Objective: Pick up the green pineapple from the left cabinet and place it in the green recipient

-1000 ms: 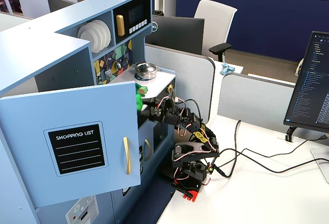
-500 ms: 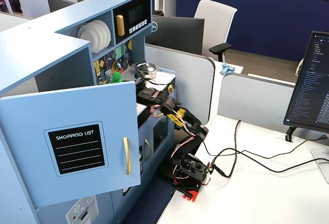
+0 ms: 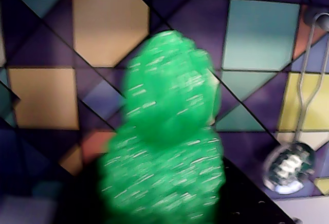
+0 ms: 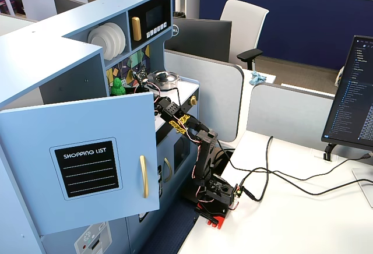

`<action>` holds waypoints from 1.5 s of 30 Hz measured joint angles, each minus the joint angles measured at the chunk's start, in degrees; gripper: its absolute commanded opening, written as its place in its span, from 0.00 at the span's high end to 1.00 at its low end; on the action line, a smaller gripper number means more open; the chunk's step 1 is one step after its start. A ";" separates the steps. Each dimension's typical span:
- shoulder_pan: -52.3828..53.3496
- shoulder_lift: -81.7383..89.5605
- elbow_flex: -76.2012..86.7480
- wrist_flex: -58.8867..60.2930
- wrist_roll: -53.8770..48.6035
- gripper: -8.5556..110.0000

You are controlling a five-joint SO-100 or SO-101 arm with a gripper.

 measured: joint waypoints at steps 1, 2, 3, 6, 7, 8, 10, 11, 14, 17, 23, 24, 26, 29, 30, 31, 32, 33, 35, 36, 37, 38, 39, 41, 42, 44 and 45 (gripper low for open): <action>0.35 0.00 0.00 0.53 -0.97 0.63; 0.62 0.00 0.00 0.88 -1.05 0.63; 0.79 0.00 0.00 1.41 -0.70 0.63; 1.49 0.09 0.00 2.02 0.26 0.60; 1.58 0.35 0.18 2.02 0.44 0.61; 1.67 0.97 0.88 2.02 0.70 0.62; 1.58 3.43 3.16 2.11 1.05 0.68; 1.49 5.27 5.01 2.55 1.49 0.72; 1.14 14.15 13.18 5.01 2.81 0.78; 1.05 27.07 24.70 9.93 4.75 0.83; 0.88 56.51 47.55 26.81 5.54 0.87; 0.88 60.56 51.77 29.53 5.54 0.88; 0.88 66.71 60.21 34.19 5.80 0.88; 0.88 72.33 72.77 36.47 7.29 0.88; 0.88 73.48 76.73 36.47 8.09 0.89; 0.79 74.27 80.24 36.47 9.05 0.89; 0.70 75.76 83.76 36.47 9.93 0.90; 0.26 77.17 87.28 36.47 10.63 0.90; -1.32 80.33 93.60 37.35 11.60 0.91; -1.49 81.30 96.24 37.79 12.30 0.91; -1.67 82.44 98.61 38.41 12.66 0.91; -1.93 82.79 100.11 39.55 12.83 0.91; -2.02 82.97 101.07 41.13 13.62 0.91; -2.99 83.14 102.04 44.56 15.47 0.91; -3.69 83.23 102.13 46.41 15.91 0.91; -4.48 83.94 102.22 48.96 16.17 0.91; -4.48 84.02 102.39 50.36 16.17 0.91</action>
